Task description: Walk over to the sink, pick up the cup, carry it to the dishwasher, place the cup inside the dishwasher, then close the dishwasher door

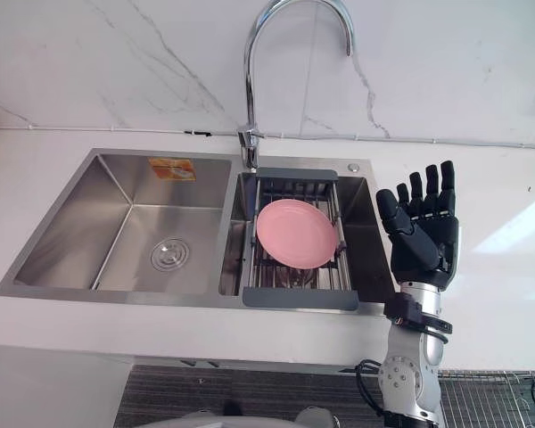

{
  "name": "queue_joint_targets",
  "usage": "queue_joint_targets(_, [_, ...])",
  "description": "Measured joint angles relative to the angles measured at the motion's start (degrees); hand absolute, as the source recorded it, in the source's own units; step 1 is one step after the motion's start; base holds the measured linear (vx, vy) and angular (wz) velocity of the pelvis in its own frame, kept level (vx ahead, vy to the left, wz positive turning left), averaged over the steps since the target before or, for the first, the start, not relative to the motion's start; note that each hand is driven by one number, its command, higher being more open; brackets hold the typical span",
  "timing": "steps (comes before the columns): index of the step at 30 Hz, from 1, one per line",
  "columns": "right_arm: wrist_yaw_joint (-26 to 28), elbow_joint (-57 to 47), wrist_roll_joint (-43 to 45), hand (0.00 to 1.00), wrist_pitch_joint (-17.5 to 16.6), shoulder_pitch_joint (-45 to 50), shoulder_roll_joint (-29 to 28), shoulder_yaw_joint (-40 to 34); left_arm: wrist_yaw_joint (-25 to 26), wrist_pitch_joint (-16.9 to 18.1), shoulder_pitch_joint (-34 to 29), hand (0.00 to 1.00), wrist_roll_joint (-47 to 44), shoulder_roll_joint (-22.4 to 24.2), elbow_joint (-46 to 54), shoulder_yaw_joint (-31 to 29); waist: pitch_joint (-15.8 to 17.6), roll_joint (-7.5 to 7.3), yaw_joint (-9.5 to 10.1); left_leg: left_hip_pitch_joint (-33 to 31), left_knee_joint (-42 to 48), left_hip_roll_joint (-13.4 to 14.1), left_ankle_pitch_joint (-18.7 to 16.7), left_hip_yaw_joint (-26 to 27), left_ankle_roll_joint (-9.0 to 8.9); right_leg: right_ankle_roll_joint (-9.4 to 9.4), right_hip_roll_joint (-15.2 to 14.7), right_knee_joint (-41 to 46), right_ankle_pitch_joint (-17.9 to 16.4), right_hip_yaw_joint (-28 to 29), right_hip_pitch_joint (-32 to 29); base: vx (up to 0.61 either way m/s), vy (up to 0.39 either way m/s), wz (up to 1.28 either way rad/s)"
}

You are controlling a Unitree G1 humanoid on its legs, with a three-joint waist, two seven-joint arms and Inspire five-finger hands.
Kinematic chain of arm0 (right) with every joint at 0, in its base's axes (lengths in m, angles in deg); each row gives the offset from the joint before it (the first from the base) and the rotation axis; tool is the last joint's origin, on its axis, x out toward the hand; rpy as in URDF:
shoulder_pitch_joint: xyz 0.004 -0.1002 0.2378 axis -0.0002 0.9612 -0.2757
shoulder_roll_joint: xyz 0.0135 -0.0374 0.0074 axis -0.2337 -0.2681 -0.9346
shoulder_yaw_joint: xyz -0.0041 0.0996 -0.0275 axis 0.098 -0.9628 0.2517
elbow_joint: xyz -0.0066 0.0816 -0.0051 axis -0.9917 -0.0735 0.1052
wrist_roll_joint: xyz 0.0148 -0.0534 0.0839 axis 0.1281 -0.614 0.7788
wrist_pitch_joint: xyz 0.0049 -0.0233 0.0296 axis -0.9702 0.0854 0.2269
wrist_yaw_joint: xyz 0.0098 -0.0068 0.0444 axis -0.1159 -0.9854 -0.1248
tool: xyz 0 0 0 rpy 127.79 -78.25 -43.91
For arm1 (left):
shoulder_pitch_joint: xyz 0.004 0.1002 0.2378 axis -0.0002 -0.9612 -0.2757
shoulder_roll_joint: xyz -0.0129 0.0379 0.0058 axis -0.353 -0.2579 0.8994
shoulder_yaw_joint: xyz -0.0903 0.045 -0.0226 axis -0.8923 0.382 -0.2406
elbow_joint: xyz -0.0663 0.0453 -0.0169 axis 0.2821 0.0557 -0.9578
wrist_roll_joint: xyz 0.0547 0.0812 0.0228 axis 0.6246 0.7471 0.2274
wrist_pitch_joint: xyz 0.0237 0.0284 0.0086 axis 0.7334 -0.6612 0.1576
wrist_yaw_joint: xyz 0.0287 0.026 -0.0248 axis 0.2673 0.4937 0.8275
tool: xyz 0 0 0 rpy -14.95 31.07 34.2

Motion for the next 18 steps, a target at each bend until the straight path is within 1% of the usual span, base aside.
queue_joint_targets(2, [0.0,0.0,0.0,1.00,0.0,0.0,0.6,0.0,-0.1,0.0,0.1,1.00,-0.1,0.2,0.6,0.0,0.2,0.24,0.22,-0.2,0.3,-0.1,0.1,-0.6,0.13,0.00,-0.1,0.2,0.0,-0.6,0.2,0.00,0.000,0.17])
queue_joint_targets(5, [0.2,0.3,0.0,1.00,0.3,0.0,1.6,0.3,-0.2,0.0,0.0,1.00,-4.7,0.2,2.4,-0.1,0.4,0.52,1.01,-0.9,0.9,-0.1,0.3,-1.9,0.44,0.01,-0.2,-0.4,0.2,-2.1,0.8,-0.02,-0.011,0.27])
queue_joint_targets(7, [0.2,0.4,-0.1,1.00,1.1,0.0,1.7,0.6,-0.5,-0.1,-0.2,1.00,-7.6,0.3,3.0,-0.3,0.4,0.64,1.35,-1.4,1.0,-0.1,0.5,-2.8,0.47,0.01,0.1,-1.5,0.5,-3.4,1.4,-0.04,-0.026,0.23])
queue_joint_targets(8, [0.0,0.8,-1.2,1.00,1.7,0.0,1.8,0.6,-0.6,-0.1,-0.5,1.00,-9.0,0.5,3.5,-0.8,0.5,0.77,2.10,-1.5,1.0,0.1,0.6,-3.0,0.40,0.01,0.3,-2.2,0.8,-3.7,1.7,-0.05,-0.029,0.09])
queue_joint_targets(9, [-0.4,1.2,-2.0,1.00,2.3,0.0,2.0,0.7,-0.8,0.0,-0.8,1.00,-9.3,0.8,3.9,-1.4,0.6,0.88,2.43,-1.7,1.1,0.2,0.6,-3.0,0.38,-0.04,0.6,-2.8,1.0,-4.1,1.8,-0.06,-0.035,0.09])
queue_joint_targets(11, [-2.4,2.6,-5.7,1.00,3.6,-0.2,3.3,1.9,-1.5,0.6,-1.6,1.00,-10.7,1.2,4.1,-2.2,0.7,1.06,2.51,-1.9,1.1,0.4,0.7,-3.2,0.33,-0.25,1.1,-4.6,1.6,-4.6,2.3,-0.04,-0.029,0.05])
queue_joint_targets(14, [-5.8,2.8,-14.4,1.00,4.7,-0.1,3.5,2.3,-2.5,1.0,-1.9,1.00,-11.0,1.4,4.1,-2.3,0.9,1.44,2.49,-1.9,0.8,0.7,0.7,-2.3,0.25,-0.29,1.7,-5.5,2.3,-3.9,2.4,0.00,-0.025,-0.12])
queue_joint_targets(18, [-6.5,2.6,-22.4,1.00,6.1,0.0,4.8,1.9,-3.1,1.4,-1.1,1.00,-6.8,1.4,4.1,-2.2,0.9,1.48,2.04,-1.0,0.6,1.3,0.5,-0.1,-0.15,-0.28,2.2,-6.1,2.7,-1.9,2.4,0.03,-0.024,-0.27])
